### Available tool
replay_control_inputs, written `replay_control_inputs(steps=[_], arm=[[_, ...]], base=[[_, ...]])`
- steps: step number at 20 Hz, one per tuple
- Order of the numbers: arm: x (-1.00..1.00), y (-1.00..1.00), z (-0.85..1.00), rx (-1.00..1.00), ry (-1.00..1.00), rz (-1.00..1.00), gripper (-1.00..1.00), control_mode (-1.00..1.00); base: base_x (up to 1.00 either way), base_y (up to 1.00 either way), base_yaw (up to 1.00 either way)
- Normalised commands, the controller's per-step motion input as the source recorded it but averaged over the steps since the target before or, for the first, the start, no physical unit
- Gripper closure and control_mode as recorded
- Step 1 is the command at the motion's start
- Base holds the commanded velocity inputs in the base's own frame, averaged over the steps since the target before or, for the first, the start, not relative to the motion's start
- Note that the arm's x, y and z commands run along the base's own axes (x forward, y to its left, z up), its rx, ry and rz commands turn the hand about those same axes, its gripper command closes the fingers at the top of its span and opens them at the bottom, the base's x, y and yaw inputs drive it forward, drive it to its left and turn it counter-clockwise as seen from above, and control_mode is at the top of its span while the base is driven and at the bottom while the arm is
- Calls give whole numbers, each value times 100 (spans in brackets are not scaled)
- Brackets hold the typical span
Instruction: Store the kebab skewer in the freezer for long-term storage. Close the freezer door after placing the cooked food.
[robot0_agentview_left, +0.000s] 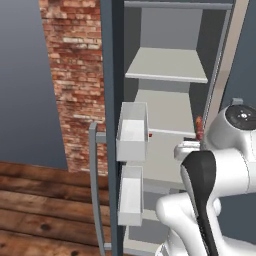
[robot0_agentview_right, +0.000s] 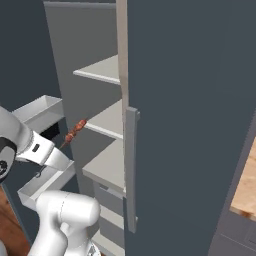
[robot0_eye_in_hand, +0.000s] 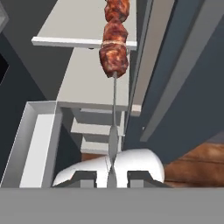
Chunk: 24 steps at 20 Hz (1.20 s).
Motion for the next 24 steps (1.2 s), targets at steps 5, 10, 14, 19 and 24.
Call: replay_control_inputs(steps=[5,10,14,19,24], arm=[[21,0,0,0,-4,0,100,-100],[43,0,-2,0,-5,0,100,-100],[55,-14,-22,0,-8,3,100,-100],[55,-13,-21,0,-4,2,100,-100],[48,-1,-19,0,-4,1,100,-100]], base=[[0,0,0],[0,0,0],[0,0,0],[0,0,0],[0,0,0]])
